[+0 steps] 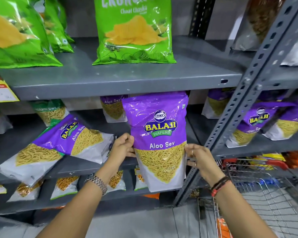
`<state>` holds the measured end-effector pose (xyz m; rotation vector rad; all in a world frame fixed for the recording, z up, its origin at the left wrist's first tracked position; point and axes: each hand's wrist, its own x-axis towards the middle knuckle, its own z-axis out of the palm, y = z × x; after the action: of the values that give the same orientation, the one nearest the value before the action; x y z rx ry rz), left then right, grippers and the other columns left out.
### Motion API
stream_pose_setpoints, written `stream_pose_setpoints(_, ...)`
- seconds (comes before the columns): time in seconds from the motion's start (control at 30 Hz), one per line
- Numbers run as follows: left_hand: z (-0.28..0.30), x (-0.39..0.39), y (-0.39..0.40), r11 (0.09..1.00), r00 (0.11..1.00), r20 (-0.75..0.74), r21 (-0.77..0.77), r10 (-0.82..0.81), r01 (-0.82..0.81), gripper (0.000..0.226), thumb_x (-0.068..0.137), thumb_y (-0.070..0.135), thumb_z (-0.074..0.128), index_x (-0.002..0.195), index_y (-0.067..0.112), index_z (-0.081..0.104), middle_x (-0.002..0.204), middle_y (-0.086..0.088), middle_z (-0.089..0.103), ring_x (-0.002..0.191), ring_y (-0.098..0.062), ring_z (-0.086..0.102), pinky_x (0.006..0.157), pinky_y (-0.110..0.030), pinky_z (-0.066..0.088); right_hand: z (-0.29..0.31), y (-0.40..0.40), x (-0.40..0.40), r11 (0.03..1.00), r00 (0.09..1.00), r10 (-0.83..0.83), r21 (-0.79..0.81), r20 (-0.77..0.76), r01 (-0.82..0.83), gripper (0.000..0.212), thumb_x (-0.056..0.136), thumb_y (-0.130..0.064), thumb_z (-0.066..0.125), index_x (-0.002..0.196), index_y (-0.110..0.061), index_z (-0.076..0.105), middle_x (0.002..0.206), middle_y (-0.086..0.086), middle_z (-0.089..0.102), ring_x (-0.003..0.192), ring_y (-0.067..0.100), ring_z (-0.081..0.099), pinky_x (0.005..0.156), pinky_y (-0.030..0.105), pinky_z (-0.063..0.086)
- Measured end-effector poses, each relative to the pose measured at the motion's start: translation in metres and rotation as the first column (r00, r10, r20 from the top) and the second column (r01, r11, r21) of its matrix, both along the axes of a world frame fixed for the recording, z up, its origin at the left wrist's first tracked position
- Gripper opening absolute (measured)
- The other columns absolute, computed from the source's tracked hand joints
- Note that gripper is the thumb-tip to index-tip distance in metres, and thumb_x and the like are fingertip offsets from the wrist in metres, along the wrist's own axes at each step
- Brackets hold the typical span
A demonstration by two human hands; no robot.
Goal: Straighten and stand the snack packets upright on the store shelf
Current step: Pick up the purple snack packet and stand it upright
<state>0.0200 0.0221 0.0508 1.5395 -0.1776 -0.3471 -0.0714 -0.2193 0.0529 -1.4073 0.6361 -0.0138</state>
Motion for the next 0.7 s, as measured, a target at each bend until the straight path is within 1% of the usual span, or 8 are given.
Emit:
stream_pose_setpoints(0.13, -0.002, 0.007, -0.004, 1.000, 1.000, -0.003, 0.021, 0.017, -0.017, 0.025, 0.097, 0.019, 0.042, 0.072, 0.017, 0.047, 0.061, 0.006, 0.070, 0.052, -0.006, 0.067, 0.053, -0.023, 0.058, -0.010, -0.002, 0.012, 1.000, 1.000, -0.011, -0.001, -0.013, 0.011, 0.028, 0.084, 0.002, 0.045, 0.070, -0.014, 0.062, 0.062, 0.002, 0.056, 0.058, 0.014, 0.055, 0.062, 0.029, 0.049)
stream_pose_setpoints(0.2, -0.002, 0.015, -0.008, 0.998, 0.999, 0.000, 0.047, 0.039, -0.039, 0.026, 0.097, 0.019, 0.041, 0.072, 0.018, 0.046, 0.070, 0.003, 0.067, 0.055, -0.006, 0.066, 0.055, -0.022, 0.058, -0.015, 0.000, 0.026, 0.999, 0.999, -0.031, -0.008, -0.013, 0.031, 0.029, 0.084, 0.005, 0.042, 0.067, -0.012, 0.059, 0.054, 0.000, 0.052, 0.044, 0.007, 0.051, 0.052, 0.023, 0.045)
stream_pose_setpoints(0.27, 0.001, 0.026, -0.015, 0.995, 0.997, 0.019, 0.070, 0.070, -0.071, 0.026, 0.097, 0.018, 0.040, 0.071, 0.019, 0.044, 0.075, 0.000, 0.064, 0.054, -0.002, 0.064, 0.054, -0.019, 0.056, -0.018, 0.001, 0.044, 0.996, 0.996, -0.086, -0.020, -0.003, 0.086, 0.033, 0.083, 0.009, 0.039, 0.063, -0.011, 0.056, 0.049, -0.004, 0.054, 0.044, 0.003, 0.052, 0.045, 0.016, 0.044)
stream_pose_setpoints(0.37, 0.009, 0.048, -0.026, 0.987, 0.988, 0.059, 0.076, 0.140, -0.145, 0.028, 0.097, 0.017, 0.040, 0.069, 0.019, 0.042, 0.074, 0.002, 0.061, 0.048, 0.006, 0.060, 0.049, -0.011, 0.051, -0.019, 0.002, 0.079, 0.987, 0.987, -0.159, -0.020, 0.037, 0.160, 0.035, 0.076, 0.013, 0.036, 0.062, -0.013, 0.056, 0.065, 0.004, 0.056, 0.064, 0.015, 0.054, 0.057, 0.022, 0.049)
stream_pose_setpoints(0.43, 0.015, 0.063, -0.033, 0.980, 0.982, 0.046, 0.059, 0.185, -0.188, 0.028, 0.097, 0.018, 0.041, 0.069, 0.020, 0.042, 0.075, 0.002, 0.061, 0.054, 0.002, 0.061, 0.051, -0.010, 0.051, -0.019, 0.000, 0.103, 0.981, 0.981, -0.188, -0.036, 0.050, 0.190, 0.035, 0.075, 0.010, 0.037, 0.059, -0.016, 0.056, 0.067, 0.008, 0.055, 0.065, 0.021, 0.051, 0.059, 0.026, 0.048)
stream_pose_setpoints(0.5, 0.017, 0.077, -0.038, 0.974, 0.975, 0.026, 0.047, 0.220, -0.221, 0.026, 0.097, 0.019, 0.041, 0.071, 0.021, 0.042, 0.077, 0.003, 0.060, 0.064, -0.006, 0.057, 0.054, -0.010, 0.051, -0.022, -0.004, 0.125, 0.980, 0.983, -0.180, -0.074, 0.042, 0.182, 0.032, 0.078, 0.004, 0.044, 0.060, -0.019, 0.058, 0.071, 0.010, 0.059, 0.069, 0.022, 0.055, 0.068, 0.036, 0.051)
stream_pose_setpoints(0.6, 0.010, 0.090, -0.043, 0.971, 0.972, -0.013, 0.051, 0.233, -0.232, 0.025, 0.097, 0.019, 0.041, 0.072, 0.020, 0.042, 0.085, -0.004, 0.060, 0.076, -0.015, 0.055, 0.066, -0.017, 0.049, -0.032, -0.008, 0.145, 0.970, 0.990, -0.132, -0.200, 0.053, 0.140, 0.025, 0.085, -0.005, 0.053, 0.066, -0.021, 0.059, 0.076, 0.008, 0.062, 0.081, 0.023, 0.056, 0.079, 0.039, 0.050)
stream_pose_setpoints(0.7, -0.002, 0.092, -0.044, 0.979, 0.978, -0.071, 0.072, 0.198, -0.193, 0.017, 0.096, 0.023, 0.043, 0.083, 0.015, 0.050, 0.098, -0.011, 0.056, 0.092, -0.020, 0.053, 0.082, -0.028, 0.049, -0.048, -0.009, 0.149, 0.944, 0.986, -0.158, -0.286, 0.048, 0.165, 0.016, 0.087, -0.008, 0.054, 0.076, -0.012, 0.065, 0.087, 0.017, 0.065, 0.083, 0.022, 0.056, 0.084, 0.044, 0.050)
